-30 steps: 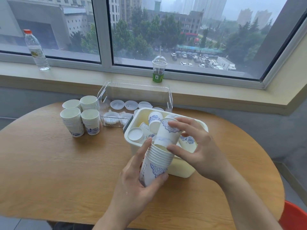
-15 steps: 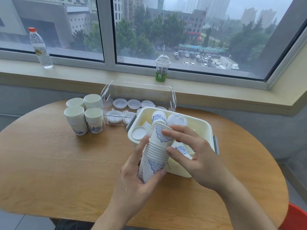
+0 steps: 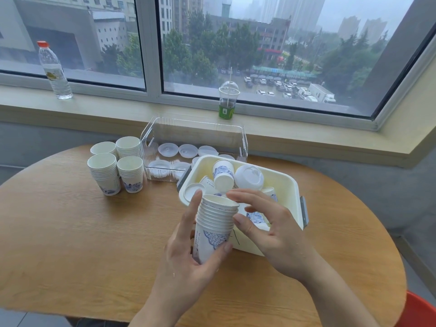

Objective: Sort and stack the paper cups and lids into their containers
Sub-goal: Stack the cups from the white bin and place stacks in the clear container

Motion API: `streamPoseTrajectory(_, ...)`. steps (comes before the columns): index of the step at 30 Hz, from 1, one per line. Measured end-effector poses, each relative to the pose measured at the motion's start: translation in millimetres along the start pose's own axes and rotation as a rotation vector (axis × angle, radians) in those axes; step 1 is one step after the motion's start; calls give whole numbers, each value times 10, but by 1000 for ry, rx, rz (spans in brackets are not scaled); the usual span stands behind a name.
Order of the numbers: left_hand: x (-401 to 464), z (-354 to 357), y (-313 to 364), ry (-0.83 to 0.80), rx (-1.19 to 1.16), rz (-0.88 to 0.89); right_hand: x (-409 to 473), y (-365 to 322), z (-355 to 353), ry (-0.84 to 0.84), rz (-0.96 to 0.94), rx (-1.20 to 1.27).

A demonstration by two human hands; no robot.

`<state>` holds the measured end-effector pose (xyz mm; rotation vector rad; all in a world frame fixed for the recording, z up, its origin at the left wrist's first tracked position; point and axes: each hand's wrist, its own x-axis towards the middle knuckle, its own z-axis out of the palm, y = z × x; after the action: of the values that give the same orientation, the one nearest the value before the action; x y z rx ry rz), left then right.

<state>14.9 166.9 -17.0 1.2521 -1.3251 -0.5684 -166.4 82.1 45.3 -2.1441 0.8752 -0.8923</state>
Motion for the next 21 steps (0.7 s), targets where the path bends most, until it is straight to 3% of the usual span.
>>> streamPoseTrajectory(8, -30, -29, -80, 3, 14, -11, 18, 22, 72, -15, 24, 23)
streamPoseTrajectory(12, -45, -69, -110, 20, 26, -19, 177, 118, 61, 87, 65, -21)
streamPoseTrajectory(16, -37, -136, -130, 47, 35, -29, 530, 287, 53, 184, 120, -170)
streamPoseTrajectory(21, -34, -245, -123, 120, 46, -37, 1014, 467, 136, 183, 205, -426)
